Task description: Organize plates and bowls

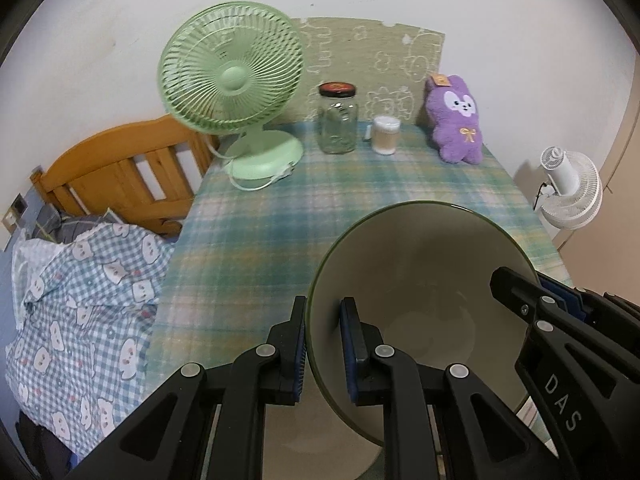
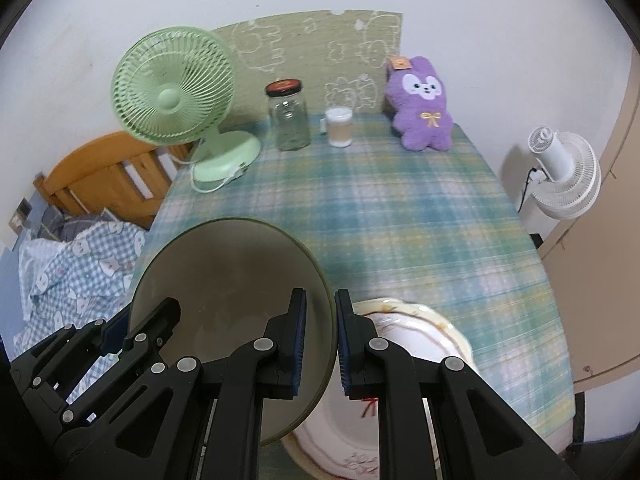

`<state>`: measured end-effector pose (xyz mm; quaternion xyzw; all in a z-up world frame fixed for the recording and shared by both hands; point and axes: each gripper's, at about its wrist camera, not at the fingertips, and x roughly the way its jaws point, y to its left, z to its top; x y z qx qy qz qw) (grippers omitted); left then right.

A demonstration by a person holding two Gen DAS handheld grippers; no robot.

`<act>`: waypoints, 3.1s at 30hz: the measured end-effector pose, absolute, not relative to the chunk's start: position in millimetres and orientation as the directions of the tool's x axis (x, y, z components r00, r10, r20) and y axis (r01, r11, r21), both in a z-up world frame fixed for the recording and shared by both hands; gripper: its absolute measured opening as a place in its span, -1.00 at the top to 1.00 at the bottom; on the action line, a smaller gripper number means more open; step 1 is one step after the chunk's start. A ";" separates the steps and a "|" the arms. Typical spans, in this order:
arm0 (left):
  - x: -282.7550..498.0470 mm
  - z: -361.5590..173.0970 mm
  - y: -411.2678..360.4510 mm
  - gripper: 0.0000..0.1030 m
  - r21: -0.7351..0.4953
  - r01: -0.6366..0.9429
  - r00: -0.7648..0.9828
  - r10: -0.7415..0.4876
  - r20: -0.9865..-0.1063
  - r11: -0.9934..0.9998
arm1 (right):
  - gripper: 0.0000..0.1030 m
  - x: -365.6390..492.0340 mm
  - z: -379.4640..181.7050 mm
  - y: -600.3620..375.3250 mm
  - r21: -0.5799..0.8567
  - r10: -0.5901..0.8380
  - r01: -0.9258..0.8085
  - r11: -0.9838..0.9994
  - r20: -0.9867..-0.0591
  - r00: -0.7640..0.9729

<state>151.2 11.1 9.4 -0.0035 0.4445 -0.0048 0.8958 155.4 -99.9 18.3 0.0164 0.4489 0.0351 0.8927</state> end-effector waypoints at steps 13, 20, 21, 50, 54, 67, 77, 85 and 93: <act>137.8 -12.9 53.2 0.73 -0.027 -0.062 0.565 0.013 -0.825 0.998 | 0.66 147.8 -0.9 -55.0 0.031 0.098 -0.127 0.991 -0.816 0.569; 130.7 -20.9 67.4 0.73 -0.022 -0.093 0.544 0.033 -0.838 0.995 | 0.66 146.3 -10.4 -42.9 0.037 0.115 -0.155 0.987 -0.836 0.536; 130.0 -22.3 68.0 0.73 -0.020 -0.096 0.541 0.035 -0.840 0.995 | 0.66 146.4 -12.7 -41.8 0.037 0.117 -0.159 0.987 -0.839 0.531; 120.4 -63.3 71.6 0.69 -0.007 -0.106 0.443 0.041 -0.896 0.994 | 0.66 142.9 -51.4 -32.3 0.020 0.099 -0.183 0.983 -0.896 0.433; 121.2 -61.2 71.7 0.69 -0.004 -0.113 0.448 0.047 -0.893 0.994 | 0.66 142.3 -50.5 -32.1 0.019 0.101 -0.194 0.981 -0.901 0.422; 128.7 -43.2 63.3 -0.07 -0.003 -0.146 0.469 0.067 -0.881 0.989 | -0.31 153.1 -31.3 -42.0 0.082 0.196 -0.266 0.961 -0.878 0.437; 134.3 -41.6 58.9 -0.52 0.003 -0.173 0.481 0.087 -0.873 0.985 | -0.31 165.7 -36.4 -45.1 0.121 0.245 -0.307 0.944 -0.881 0.405; 132.7 -56.1 68.6 -0.53 0.005 -0.096 0.470 0.050 -0.881 0.995 | -0.30 158.8 -51.1 -40.3 0.096 0.172 -0.204 0.974 -0.903 0.393; 131.1 -73.3 80.5 -0.53 -0.035 -0.021 0.457 -0.022 -0.889 0.999 | -0.20 147.7 -68.9 -31.9 0.122 0.151 -0.099 0.988 -0.909 0.389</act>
